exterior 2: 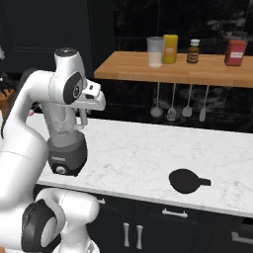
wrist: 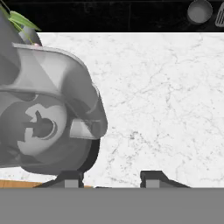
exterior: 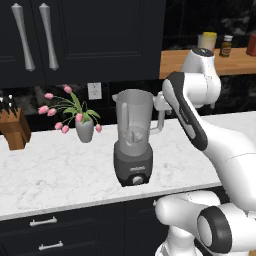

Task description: Close the lid blender by securely placing the lid on top.

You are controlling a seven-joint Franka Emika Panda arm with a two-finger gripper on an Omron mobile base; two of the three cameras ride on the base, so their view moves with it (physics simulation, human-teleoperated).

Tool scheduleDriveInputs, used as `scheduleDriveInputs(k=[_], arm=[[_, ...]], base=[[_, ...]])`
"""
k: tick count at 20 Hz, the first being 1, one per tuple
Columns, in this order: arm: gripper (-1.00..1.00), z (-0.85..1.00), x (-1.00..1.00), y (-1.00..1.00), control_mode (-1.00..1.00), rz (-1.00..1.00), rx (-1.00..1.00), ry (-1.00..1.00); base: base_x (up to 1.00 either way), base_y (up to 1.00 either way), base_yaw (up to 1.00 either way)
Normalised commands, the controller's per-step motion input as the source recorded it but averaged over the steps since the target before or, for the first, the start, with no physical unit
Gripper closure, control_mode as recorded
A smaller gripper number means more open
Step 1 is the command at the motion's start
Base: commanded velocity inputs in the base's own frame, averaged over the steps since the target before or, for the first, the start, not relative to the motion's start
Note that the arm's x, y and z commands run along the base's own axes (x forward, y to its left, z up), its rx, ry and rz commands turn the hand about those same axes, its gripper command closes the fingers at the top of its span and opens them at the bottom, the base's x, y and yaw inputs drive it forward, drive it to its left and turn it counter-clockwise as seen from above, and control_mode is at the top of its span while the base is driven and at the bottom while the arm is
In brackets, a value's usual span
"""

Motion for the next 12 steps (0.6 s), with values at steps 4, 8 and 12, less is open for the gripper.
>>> scheduleDriveInputs(k=[4, 8, 12], arm=[[-1.0, 0.0, -0.07, -0.1, -1.0, 0.0, 0.01, 0.0], [-1.0, -0.04, -0.28, -0.32, -1.0, -0.08, 0.05, 0.0], [-1.0, -0.2, -0.48, -0.4, -1.0, -0.31, 0.0, 0.0]], base=[[0.0, 0.0, 0.0], [0.0, 0.0, 0.0], [0.0, 0.0, 0.0]])
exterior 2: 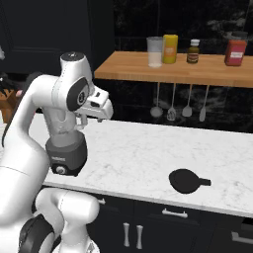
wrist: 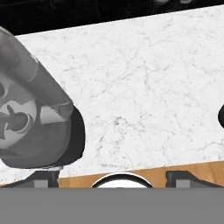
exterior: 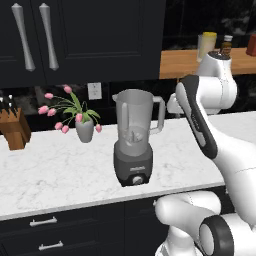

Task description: Close the lid blender by securely placing the lid on top.

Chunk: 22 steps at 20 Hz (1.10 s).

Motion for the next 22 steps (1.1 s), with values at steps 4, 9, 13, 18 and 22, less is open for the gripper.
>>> scheduleDriveInputs(k=[4, 9, 13, 18, 22], arm=[[-1.0, -0.2, -0.36, -0.24, -1.0, -0.41, 0.0, 0.0], [-1.0, -0.16, -0.15, -0.42, -1.0, -0.49, 0.0, 0.0], [-1.0, -0.22, 0.0, -0.69, -1.0, -0.52, 0.0, 0.0], [-1.0, -0.3, 0.0, -0.79, -1.0, -0.47, 0.0, 0.0], [-1.0, -0.2, 0.01, -0.79, -1.0, -0.39, 0.0, 0.0]], base=[[0.0, 0.0, 0.0], [0.0, 0.0, 0.0], [0.0, 0.0, 0.0], [0.0, 0.0, 0.0], [0.0, 0.0, 0.0]])
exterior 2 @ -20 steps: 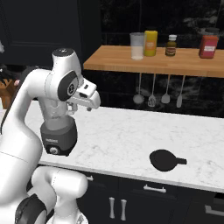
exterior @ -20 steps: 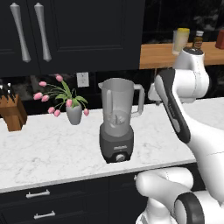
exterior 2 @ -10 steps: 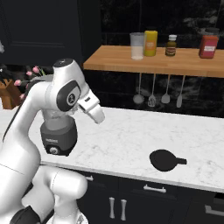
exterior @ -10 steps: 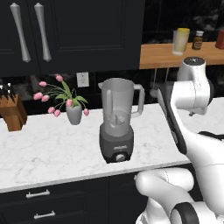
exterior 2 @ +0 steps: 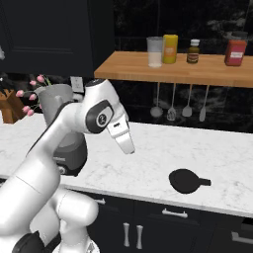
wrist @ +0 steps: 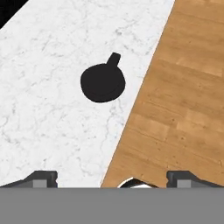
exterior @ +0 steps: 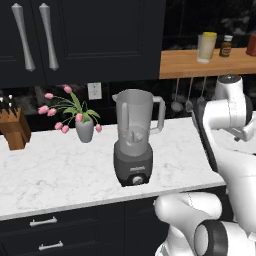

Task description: Close the lid blender by securely placing the lid on top.

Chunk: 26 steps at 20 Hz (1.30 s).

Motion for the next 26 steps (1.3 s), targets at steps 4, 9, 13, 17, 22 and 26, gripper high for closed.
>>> scheduleDriveInputs(k=[4, 9, 13, 17, 22, 26], arm=[[-1.0, -0.12, 0.01, -0.81, -1.0, -0.28, 0.04, 0.01], [-1.0, -0.06, 0.0, -0.81, -1.0, -0.14, 0.17, 0.02], [-1.0, -0.06, 0.02, -0.64, -1.0, -0.08, 0.23, 0.01], [-1.0, -0.01, 0.08, -0.41, -1.0, 0.0, 0.22, 0.0], [-1.0, -0.16, 0.04, -0.37, -1.0, 0.0, 0.16, 0.0], [-1.0, -0.31, 0.01, -0.38, -1.0, 0.0, 0.08, 0.0]], base=[[0.0, 0.0, 0.0], [0.0, 0.0, 0.0], [0.0, 0.0, 0.0], [0.0, 0.0, 0.0], [0.0, 0.0, 0.0], [0.0, 0.0, 0.0]])
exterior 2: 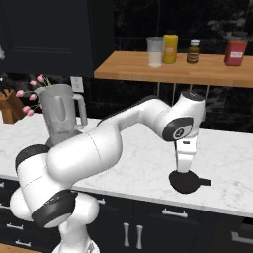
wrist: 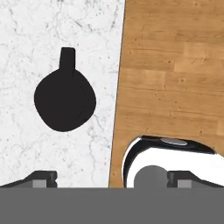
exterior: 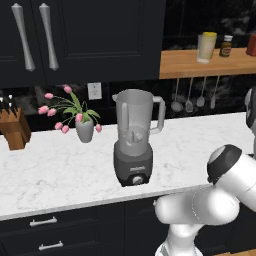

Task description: Close the lid blender by securely placing the lid on top.

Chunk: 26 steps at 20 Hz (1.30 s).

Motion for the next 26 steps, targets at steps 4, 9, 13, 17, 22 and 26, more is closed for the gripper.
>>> scheduleDriveInputs(k=[4, 9, 13, 17, 22, 26], arm=[[-1.0, -0.35, 0.07, -0.32, -1.0, 0.0, 0.03, 0.0], [-1.0, -0.28, 0.01, -0.22, -1.0, 0.0, 0.0, 0.0], [-1.0, -0.34, 0.07, -0.16, -1.0, 0.0, 0.0, 0.0], [-1.0, -0.33, 0.07, -0.05, -1.0, 0.0, 0.0, 0.0], [-1.0, -0.31, 0.07, -0.01, -1.0, 0.0, 0.0, 0.0], [-1.0, -0.29, 0.09, 0.0, -1.0, 0.0, 0.0, 0.0]], base=[[0.0, 0.0, 0.0], [0.0, 0.0, 0.0], [0.0, 0.0, 0.0], [0.0, 0.0, 0.0], [0.0, 0.0, 0.0], [0.0, 0.0, 0.0]])
